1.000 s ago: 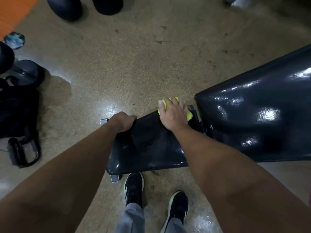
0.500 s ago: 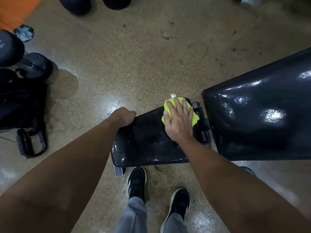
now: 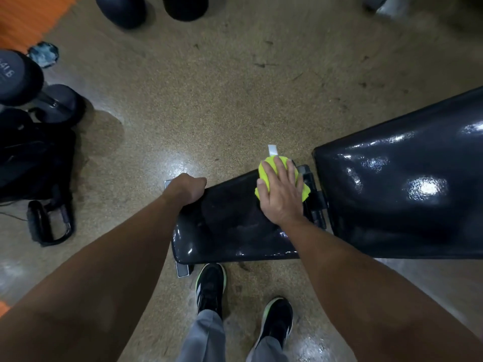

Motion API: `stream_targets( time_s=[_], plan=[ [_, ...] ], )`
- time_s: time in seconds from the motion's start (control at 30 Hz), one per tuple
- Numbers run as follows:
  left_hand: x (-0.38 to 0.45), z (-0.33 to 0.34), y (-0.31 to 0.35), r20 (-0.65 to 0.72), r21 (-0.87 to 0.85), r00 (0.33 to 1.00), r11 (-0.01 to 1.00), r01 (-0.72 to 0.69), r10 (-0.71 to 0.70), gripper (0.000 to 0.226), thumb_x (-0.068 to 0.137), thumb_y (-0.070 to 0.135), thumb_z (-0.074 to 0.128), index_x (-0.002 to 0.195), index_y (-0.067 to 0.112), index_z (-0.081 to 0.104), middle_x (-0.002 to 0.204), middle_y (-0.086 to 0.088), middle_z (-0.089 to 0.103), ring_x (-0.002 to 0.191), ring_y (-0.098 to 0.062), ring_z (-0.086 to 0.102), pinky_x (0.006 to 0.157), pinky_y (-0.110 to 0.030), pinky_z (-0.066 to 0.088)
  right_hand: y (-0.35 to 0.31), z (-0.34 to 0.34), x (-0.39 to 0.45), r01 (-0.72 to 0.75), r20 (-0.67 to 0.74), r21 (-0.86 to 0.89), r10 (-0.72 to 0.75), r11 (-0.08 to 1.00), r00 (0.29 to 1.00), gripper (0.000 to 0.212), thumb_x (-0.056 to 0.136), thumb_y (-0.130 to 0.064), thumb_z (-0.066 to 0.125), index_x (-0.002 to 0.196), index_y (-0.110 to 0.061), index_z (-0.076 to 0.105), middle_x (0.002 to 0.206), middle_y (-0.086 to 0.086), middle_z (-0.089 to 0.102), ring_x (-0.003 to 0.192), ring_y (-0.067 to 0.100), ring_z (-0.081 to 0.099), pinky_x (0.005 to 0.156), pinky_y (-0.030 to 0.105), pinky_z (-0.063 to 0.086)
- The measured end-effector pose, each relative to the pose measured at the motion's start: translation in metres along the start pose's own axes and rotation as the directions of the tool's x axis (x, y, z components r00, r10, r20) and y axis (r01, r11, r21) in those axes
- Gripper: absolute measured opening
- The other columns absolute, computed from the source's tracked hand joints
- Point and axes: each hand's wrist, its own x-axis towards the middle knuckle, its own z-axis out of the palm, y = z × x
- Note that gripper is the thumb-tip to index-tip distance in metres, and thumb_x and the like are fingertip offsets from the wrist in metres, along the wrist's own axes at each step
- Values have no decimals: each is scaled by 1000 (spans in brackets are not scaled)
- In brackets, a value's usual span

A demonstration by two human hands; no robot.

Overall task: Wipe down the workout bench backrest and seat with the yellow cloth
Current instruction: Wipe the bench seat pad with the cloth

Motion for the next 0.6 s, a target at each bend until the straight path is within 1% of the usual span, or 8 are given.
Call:
stream_targets(
  time_s=[0.07,0.13,0.2,0.3,0.4,0.47,0.5,0.6],
  plan=[
    [1,1,0,-13,-8,1000,1000,2,-2,38,84,38,48,97,4,58,83,-8,59,77,-24,58,66,-31,41,-4,-2,18,-104,27,31,103,994,994,58,106,-53,25,159,-30,32,171,2,13,158,33,0,123,66,9],
    [2,3,1,-24,-12,1000,1000,5,-6,36,84,38,47,97,6,57,86,-8,60,79,-25,58,69,-32,41,-14,2,21,-124,24,5,124,992,992,57,107,-51,26,158,-28,34,171,4,15,157,35,0,122,68,6],
    [2,3,1,-33,-25,999,1000,6,-7,36,84,38,47,97,6,57,91,-10,61,83,-28,59,71,-33,43,-18,6,10,-35,1,-34,35,999,999,60,104,-54,21,156,-27,37,170,4,19,157,36,3,121,68,4],
    [-1,2,2,-41,-41,999,999,3,-5,36,85,36,45,97,4,58,90,-11,61,83,-28,59,71,-33,43,-2,4,-10,76,-5,-29,-76,997,997,67,100,-56,16,157,-29,35,170,1,19,158,32,5,123,66,6],
    [-2,2,2,-43,-47,999,999,14,-16,36,85,36,45,98,5,58,91,-10,61,84,-28,58,72,-35,43,7,-2,3,-47,-9,9,47,999,999,65,100,-57,20,158,-30,32,171,2,15,158,34,4,122,67,13],
    [-1,2,4,-43,-52,999,998,23,-25,35,84,35,45,99,5,57,95,-12,60,87,-29,57,73,-36,43,-5,-2,18,-157,19,50,157,986,988,59,105,-53,26,159,-30,31,172,3,12,158,35,0,122,68,8],
    [-1,2,5,-43,-51,998,998,32,-35,34,84,34,45,99,5,57,97,-13,60,89,-30,57,74,-36,43,-15,0,20,-150,23,36,150,988,988,58,106,-52,26,159,-29,33,171,4,13,158,35,-1,122,67,4],
    [-3,1,7,-34,-47,998,998,50,-52,31,85,30,44,99,5,56,101,-14,59,95,-31,56,77,-36,43,-34,8,1,79,20,-49,-78,996,997,66,102,-55,14,155,-25,39,170,2,22,158,32,4,123,65,-3]
  ],
)
